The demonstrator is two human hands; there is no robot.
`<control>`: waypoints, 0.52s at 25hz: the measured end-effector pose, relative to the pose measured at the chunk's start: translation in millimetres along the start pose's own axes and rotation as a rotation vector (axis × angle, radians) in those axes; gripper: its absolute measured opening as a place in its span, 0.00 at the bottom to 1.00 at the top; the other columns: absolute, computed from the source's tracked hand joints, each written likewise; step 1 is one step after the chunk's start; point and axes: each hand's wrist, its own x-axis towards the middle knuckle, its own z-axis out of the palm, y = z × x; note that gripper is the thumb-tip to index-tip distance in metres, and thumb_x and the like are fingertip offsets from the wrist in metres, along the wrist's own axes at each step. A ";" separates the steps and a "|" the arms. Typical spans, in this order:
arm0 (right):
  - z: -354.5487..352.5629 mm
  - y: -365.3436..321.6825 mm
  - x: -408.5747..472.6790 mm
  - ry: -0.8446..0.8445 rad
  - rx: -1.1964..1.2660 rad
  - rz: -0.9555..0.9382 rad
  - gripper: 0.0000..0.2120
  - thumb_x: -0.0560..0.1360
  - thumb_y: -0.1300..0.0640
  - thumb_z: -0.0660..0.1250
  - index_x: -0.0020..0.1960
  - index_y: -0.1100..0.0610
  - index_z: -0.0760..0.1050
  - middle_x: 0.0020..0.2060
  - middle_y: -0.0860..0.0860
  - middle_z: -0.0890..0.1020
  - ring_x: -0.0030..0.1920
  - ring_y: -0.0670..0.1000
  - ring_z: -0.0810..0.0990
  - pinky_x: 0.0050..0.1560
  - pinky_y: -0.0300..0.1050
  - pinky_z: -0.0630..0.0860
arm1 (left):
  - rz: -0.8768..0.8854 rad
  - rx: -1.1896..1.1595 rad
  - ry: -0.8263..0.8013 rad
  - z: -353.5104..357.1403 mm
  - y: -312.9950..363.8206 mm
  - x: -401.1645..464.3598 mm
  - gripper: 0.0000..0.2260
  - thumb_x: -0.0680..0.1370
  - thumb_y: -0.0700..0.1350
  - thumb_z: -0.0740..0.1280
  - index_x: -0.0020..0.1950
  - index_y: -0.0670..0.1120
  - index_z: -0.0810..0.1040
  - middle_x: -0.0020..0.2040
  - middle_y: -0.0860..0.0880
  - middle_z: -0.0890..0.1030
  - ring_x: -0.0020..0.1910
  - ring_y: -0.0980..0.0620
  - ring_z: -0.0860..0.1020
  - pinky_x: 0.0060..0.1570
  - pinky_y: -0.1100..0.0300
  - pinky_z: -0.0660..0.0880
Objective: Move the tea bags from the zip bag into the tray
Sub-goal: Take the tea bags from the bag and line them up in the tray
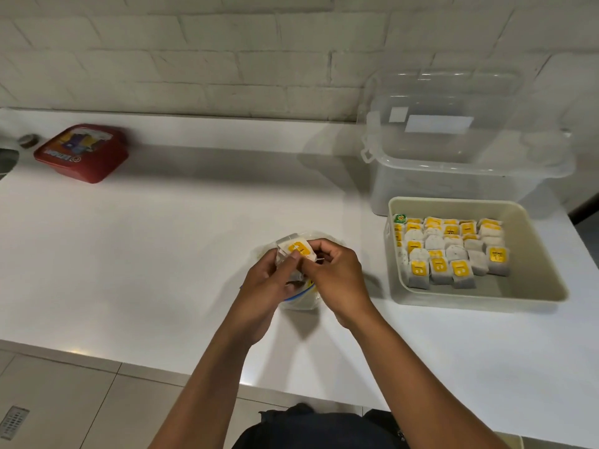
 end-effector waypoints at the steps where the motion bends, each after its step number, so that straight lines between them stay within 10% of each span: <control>1: 1.9 0.9 -0.8 0.003 -0.012 0.000 0.04 0.73 0.57 0.73 0.47 0.52 0.83 0.41 0.49 0.86 0.44 0.51 0.84 0.51 0.51 0.81 | 0.030 0.049 0.059 3.9 -1.8 2.5 0.10 0.82 0.48 0.65 0.60 0.48 0.80 0.56 0.47 0.85 0.58 0.48 0.82 0.64 0.45 0.75; 6: 9.3 2.0 -5.5 -0.028 0.086 0.051 0.05 0.74 0.57 0.71 0.48 0.55 0.83 0.44 0.55 0.86 0.50 0.60 0.84 0.57 0.60 0.79 | 0.090 0.022 0.217 16.6 -5.9 4.3 0.09 0.83 0.48 0.64 0.57 0.47 0.81 0.52 0.47 0.86 0.54 0.48 0.84 0.63 0.43 0.76; 13: 13.0 -5.9 -6.9 -0.103 -0.139 -0.053 0.09 0.76 0.56 0.66 0.40 0.60 0.76 0.32 0.54 0.76 0.34 0.54 0.74 0.41 0.47 0.74 | -0.149 -0.718 0.162 16.4 -3.3 5.0 0.27 0.81 0.63 0.56 0.62 0.43 0.80 0.55 0.43 0.84 0.52 0.46 0.84 0.59 0.54 0.76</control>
